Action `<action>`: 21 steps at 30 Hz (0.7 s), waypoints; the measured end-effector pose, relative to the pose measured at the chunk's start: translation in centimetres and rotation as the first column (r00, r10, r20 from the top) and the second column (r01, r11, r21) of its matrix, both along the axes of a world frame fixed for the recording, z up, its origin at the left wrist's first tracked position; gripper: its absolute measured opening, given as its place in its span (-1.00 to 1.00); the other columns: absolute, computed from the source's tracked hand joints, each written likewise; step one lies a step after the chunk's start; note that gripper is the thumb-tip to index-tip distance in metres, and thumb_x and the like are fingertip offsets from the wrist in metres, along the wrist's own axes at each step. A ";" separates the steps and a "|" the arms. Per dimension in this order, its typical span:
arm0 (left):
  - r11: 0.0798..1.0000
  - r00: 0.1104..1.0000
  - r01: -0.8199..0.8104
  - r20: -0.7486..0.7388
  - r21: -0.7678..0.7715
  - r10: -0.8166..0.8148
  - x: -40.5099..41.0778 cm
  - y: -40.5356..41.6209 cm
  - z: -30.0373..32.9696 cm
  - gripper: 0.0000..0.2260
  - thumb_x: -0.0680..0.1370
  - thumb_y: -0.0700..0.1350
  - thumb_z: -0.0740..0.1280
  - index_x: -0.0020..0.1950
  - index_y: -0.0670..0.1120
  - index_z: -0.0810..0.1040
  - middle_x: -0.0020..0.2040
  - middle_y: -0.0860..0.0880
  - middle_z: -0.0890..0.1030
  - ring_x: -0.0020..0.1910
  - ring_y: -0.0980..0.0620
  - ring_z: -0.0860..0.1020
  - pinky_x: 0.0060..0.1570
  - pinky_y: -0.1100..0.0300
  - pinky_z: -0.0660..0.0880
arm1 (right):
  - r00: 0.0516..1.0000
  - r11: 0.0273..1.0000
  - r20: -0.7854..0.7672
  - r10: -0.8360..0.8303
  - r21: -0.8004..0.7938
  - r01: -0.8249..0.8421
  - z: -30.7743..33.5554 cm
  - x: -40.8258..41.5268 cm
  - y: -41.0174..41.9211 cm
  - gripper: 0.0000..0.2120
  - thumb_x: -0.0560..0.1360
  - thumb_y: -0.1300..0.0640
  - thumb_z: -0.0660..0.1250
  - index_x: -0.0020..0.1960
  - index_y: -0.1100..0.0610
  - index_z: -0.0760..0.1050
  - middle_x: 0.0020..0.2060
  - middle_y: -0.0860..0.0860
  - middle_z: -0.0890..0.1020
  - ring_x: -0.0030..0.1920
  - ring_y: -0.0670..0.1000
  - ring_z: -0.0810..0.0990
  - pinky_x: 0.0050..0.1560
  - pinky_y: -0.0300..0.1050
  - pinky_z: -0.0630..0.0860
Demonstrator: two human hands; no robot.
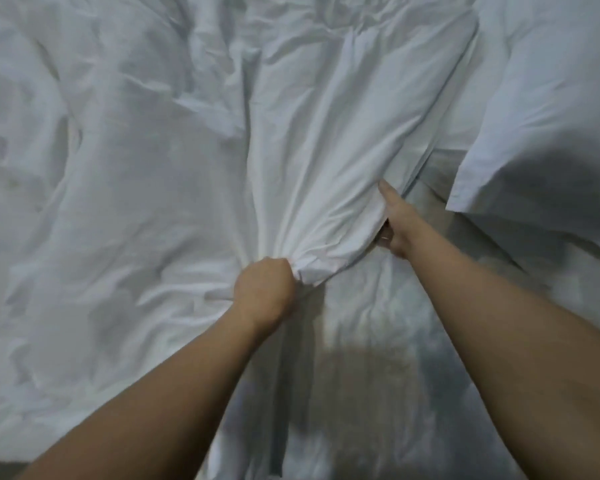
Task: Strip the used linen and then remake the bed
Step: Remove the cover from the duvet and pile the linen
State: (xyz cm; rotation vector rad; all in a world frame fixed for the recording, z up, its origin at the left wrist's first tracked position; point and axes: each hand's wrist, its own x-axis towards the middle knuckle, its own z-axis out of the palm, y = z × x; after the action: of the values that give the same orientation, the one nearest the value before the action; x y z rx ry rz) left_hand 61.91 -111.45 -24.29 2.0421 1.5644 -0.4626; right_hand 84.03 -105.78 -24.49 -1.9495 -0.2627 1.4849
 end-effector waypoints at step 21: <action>0.999 0.933 -0.014 0.359 -0.037 0.027 11.7 -0.2 21.5 -0.92 0.44 -0.12 0.25 -0.15 0.02 0.35 0.00 -0.11 0.63 -0.02 -0.18 0.58 -0.17 0.17 0.38 | 0.480 0.847 0.868 0.127 0.158 -0.508 26.2 6.1 9.2 -0.63 0.55 0.09 0.23 0.32 0.22 0.40 0.26 0.16 0.52 0.25 0.17 0.51 0.17 -0.11 0.41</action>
State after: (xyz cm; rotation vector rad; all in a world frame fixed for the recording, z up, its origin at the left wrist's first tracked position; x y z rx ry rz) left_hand 73.61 -111.68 -2.75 1.9494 1.3429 -0.0948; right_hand 90.13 -96.57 1.69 -2.1711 -1.3388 0.4441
